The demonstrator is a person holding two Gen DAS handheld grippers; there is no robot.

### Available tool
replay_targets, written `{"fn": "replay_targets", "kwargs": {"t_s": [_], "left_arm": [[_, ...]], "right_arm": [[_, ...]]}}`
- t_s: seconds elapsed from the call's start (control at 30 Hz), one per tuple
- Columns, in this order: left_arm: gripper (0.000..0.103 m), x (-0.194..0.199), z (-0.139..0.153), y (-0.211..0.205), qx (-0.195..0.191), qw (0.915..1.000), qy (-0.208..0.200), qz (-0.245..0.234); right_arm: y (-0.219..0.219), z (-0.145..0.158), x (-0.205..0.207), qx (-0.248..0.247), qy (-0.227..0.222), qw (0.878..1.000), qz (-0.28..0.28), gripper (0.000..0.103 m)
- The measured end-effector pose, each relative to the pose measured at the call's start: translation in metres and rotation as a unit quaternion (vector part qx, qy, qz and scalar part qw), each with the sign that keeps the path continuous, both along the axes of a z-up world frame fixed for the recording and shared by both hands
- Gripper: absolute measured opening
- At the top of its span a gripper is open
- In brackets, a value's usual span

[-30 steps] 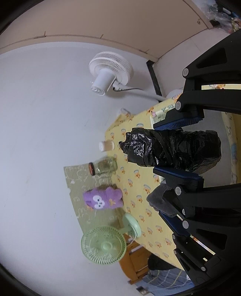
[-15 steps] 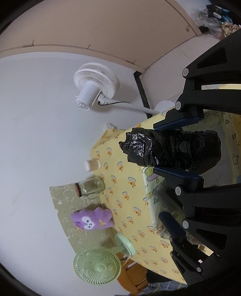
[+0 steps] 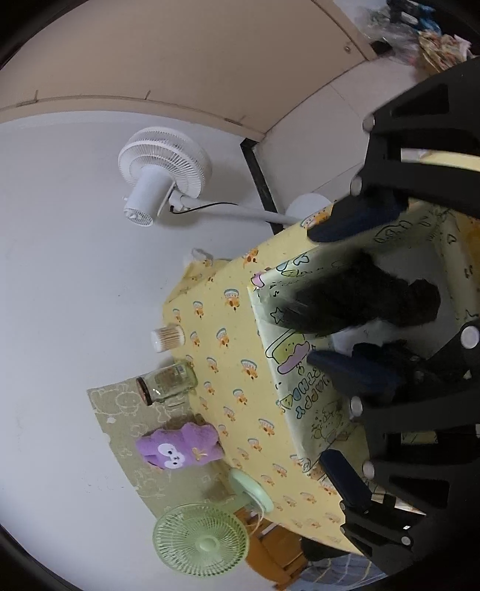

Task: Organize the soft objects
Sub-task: 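Lower the grey cloth and black bundle into the box and open both grippers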

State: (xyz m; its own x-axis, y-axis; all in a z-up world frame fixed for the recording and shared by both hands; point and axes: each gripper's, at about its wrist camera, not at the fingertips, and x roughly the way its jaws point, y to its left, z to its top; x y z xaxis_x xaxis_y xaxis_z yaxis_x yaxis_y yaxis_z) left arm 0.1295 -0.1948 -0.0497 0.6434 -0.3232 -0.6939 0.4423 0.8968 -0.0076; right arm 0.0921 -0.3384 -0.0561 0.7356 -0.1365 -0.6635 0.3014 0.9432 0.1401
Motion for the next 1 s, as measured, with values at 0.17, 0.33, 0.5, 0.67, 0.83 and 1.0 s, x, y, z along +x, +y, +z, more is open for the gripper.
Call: {"fn": "replay_targets", "kwargs": {"t_s": [0.17,0.33,0.5,0.67,0.83,1.0], "left_arm": [[0.097,-0.011,0.009,0.005,0.001,0.9999,-0.016,0.004],[0.100,-0.024,0.019,0.012,0.003,0.9993,-0.037,0.004],[0.102,-0.040,0.032,0.023,0.004,0.9972,-0.074,0.010],[0.102,-0.056,0.046,0.035,-0.007,0.9961,-0.088,0.000],[0.103,-0.073,0.055,0.049,-0.012,0.9945,-0.104,0.002],[0.103,-0.088,0.063,0.067,-0.023,0.9932,-0.114,0.014]], "right_arm": [[0.005,0.008,-0.012,-0.003,-0.020,1.000,0.000,0.084],[0.012,0.017,-0.026,-0.004,-0.040,0.999,-0.006,0.092],[0.024,0.030,-0.039,-0.022,-0.055,0.998,-0.004,0.093],[0.038,0.046,-0.059,-0.044,-0.080,0.996,-0.014,0.093],[0.054,0.057,-0.078,-0.054,-0.094,0.994,-0.020,0.098],[0.070,0.066,-0.092,-0.063,-0.102,0.993,-0.021,0.101]]}}
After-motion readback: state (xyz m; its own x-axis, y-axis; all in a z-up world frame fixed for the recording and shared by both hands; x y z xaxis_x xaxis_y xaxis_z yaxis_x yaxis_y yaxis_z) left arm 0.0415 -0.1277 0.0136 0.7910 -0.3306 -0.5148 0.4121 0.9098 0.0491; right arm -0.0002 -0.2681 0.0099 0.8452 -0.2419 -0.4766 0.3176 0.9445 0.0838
